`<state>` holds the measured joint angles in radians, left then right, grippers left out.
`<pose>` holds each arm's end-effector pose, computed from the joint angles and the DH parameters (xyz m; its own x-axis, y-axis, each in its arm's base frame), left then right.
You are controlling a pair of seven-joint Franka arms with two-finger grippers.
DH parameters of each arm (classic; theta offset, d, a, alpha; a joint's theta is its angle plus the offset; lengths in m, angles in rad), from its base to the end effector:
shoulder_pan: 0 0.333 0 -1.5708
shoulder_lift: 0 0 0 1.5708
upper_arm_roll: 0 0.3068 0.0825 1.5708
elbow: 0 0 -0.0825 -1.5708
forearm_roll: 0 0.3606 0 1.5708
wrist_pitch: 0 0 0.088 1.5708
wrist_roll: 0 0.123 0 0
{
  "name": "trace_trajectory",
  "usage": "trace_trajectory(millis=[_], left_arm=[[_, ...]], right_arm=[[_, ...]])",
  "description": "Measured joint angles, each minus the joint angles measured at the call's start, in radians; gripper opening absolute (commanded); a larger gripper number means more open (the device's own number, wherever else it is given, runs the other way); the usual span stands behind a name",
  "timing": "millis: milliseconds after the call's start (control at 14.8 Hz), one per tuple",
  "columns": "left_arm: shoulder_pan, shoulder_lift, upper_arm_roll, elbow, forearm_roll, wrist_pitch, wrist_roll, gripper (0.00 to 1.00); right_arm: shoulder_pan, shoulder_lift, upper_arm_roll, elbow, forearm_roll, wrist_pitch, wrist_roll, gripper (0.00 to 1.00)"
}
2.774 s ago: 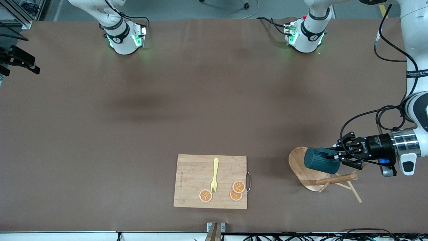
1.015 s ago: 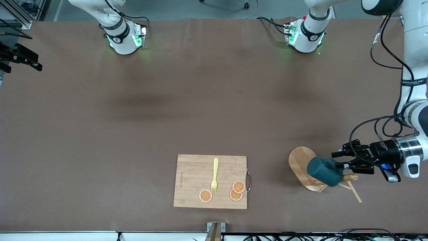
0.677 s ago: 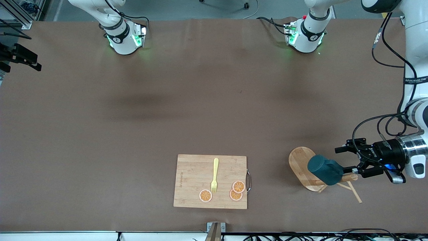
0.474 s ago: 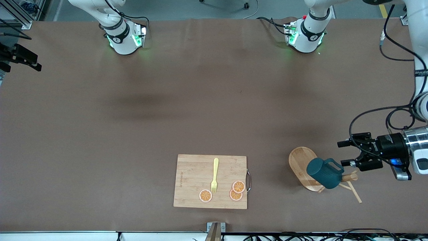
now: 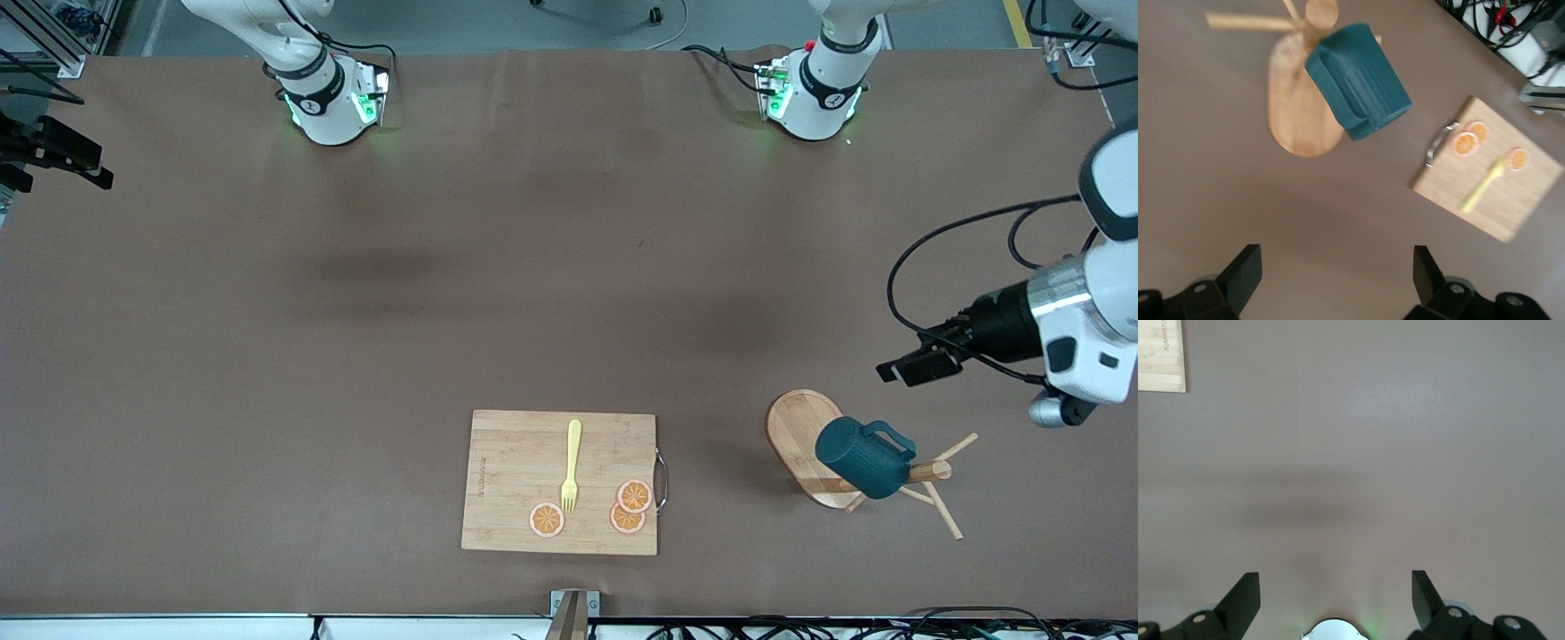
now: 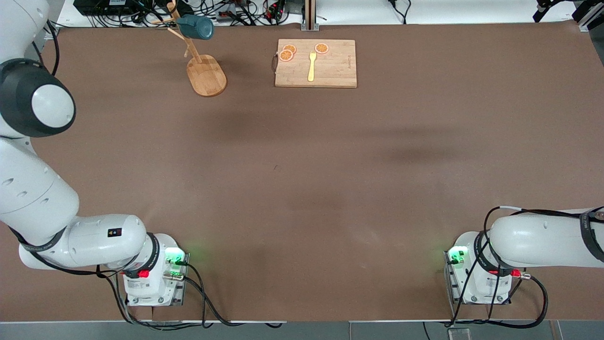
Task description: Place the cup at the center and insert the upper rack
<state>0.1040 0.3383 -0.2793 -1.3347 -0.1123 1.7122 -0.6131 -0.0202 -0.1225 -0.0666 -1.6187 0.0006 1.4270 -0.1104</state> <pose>0.6300 -0.0960 0.5296 0.8931 0.4433 -0.0763 0.4495 -0.8721 0.1933 0.4752 -0.0434 0.6278 0.9974 0.0249 -0.0680 0.0239 -0.9996 -0.0163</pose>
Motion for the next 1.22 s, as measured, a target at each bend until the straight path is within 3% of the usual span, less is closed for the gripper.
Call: trace_trajectory(millis=[135, 271, 541, 880, 1218], left_arm=[[-0.014, -0.042, -0.032, -0.003, 0.104, -0.002, 0.043, 1.00], [-0.033, -0.102, -0.018, -0.036, 0.133, -0.025, 0.125, 1.00], [-0.103, -0.285, 0.114, -0.200, 0.139, -0.040, 0.283, 1.00], [-0.118, -0.451, 0.121, -0.385, 0.124, -0.040, 0.303, 1.00], [-0.120, -0.511, 0.148, -0.458, 0.111, -0.042, 0.406, 1.00]], right_arm=[[0.000, 0.000, 0.000, 0.000, 0.000, 0.000, 0.000, 1.00], [0.000, 0.000, 0.001, 0.000, 0.000, 0.001, 0.000, 1.00], [0.000, 0.000, 0.004, 0.000, 0.000, 0.002, 0.000, 1.00], [0.001, 0.000, 0.008, 0.001, 0.000, 0.004, 0.000, 1.00], [0.001, 0.000, 0.008, 0.003, 0.000, 0.005, 0.000, 1.00]])
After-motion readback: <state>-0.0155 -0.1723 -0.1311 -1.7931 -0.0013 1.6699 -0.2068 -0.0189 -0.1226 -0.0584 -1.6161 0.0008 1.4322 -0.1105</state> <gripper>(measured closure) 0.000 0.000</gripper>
